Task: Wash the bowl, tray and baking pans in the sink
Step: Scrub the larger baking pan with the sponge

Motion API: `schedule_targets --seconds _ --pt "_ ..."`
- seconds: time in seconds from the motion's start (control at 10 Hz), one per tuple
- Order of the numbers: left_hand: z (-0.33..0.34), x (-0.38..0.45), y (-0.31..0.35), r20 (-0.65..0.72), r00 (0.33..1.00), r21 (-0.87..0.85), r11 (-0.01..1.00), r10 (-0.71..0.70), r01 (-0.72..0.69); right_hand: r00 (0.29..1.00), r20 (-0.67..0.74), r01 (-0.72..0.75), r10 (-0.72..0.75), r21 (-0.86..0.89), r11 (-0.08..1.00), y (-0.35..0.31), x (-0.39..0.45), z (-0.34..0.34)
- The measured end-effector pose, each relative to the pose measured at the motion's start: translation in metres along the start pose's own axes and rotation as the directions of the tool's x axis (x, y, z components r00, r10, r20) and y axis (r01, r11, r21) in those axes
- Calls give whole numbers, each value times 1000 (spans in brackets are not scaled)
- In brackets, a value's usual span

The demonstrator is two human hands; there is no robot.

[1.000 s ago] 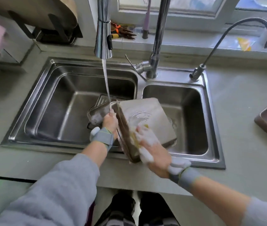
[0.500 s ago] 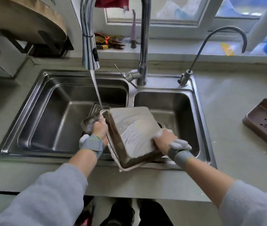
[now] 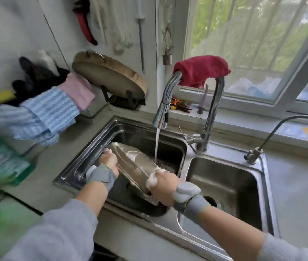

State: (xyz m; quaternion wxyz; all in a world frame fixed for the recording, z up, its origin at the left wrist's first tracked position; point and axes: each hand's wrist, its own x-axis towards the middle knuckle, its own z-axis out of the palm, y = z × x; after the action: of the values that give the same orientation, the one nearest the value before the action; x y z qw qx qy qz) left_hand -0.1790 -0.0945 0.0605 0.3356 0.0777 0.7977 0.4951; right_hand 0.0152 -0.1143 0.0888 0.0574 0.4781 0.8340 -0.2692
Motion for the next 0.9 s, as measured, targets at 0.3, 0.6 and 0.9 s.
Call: schedule_targets --seconds 0.3,0.6,0.9 --pt "33 29 -3 148 985 -110 988 -92 109 995 5 -99 99 124 987 -17 39 18" --pt "45 22 5 757 635 326 931 -154 -163 846 144 -521 514 427 739 19 97 46" --pt "28 110 -54 380 918 633 755 -112 -170 587 280 -656 759 714 245 37 141 116"
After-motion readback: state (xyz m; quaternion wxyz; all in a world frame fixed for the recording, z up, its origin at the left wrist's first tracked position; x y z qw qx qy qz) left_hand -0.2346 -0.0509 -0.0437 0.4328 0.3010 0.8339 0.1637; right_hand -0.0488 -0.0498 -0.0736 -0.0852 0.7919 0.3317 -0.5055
